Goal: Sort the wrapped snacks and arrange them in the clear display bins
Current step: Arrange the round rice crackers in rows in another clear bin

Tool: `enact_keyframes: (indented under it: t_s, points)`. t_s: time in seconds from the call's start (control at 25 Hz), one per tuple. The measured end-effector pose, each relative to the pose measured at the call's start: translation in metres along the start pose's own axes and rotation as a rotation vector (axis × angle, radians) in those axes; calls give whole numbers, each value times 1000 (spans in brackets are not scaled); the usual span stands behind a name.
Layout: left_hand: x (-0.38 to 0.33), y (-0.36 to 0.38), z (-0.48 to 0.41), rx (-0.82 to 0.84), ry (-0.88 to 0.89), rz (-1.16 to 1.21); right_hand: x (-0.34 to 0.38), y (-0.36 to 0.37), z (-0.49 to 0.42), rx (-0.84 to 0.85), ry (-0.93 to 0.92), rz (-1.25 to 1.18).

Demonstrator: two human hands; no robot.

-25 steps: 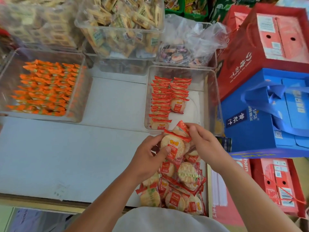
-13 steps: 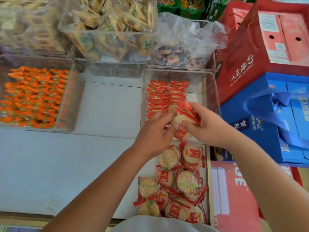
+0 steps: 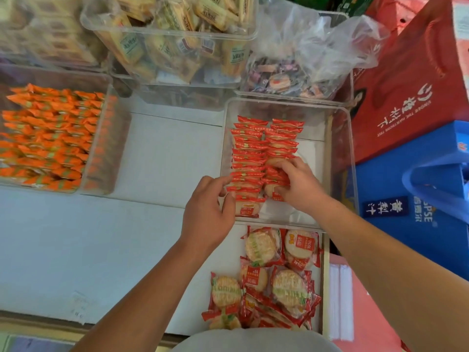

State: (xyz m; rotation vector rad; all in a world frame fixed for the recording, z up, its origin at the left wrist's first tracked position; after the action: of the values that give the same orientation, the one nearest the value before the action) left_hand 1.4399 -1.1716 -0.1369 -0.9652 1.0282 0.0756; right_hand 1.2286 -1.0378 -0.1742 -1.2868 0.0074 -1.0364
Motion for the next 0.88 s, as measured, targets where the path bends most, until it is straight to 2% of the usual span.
enact_keyframes:
  t_s: [0.08, 0.16, 0.28, 0.48, 0.56, 0.64, 0.72, 0.8, 0.88]
  points:
    - [7, -2, 7, -26, -16, 17, 0, 1, -2, -104, 57, 228]
    - [14, -5, 15, -56, -43, 37, 4, -1, -2, -144, 131, 337]
    - [25, -9, 30, -70, -138, 116, 8, -3, 3, -158, 223, 320]
    - [46, -11, 73, -38, -244, 164, 19, -19, 29, -193, 236, 239]
    - [59, -5, 91, 106, -275, 82, 37, -24, 55, -290, 184, 218]
    - [72, 8, 115, 362, -292, -88, 60, -19, 96, -413, 88, 155]
    - [86, 25, 137, 555, -237, -261, 74, -2, 138, -418, 30, 50]
    - [94, 38, 153, 606, -172, -359, 69, 29, 181, -329, 52, -62]
    - [100, 44, 159, 586, -163, -395, 45, 63, 217, -261, 147, -101]
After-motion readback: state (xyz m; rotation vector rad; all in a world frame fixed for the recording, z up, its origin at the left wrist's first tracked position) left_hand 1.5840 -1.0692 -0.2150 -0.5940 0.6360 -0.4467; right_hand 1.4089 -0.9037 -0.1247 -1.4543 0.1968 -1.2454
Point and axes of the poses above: each hand's wrist, its own z-axis away from the middle knuckle, its own y-axis out of the palm, x = y × z, the point moved 1 cm from there along -z, towards the middle knuckle, and after that the axes turned 3 degrees about -y, right-handed, at the moved point
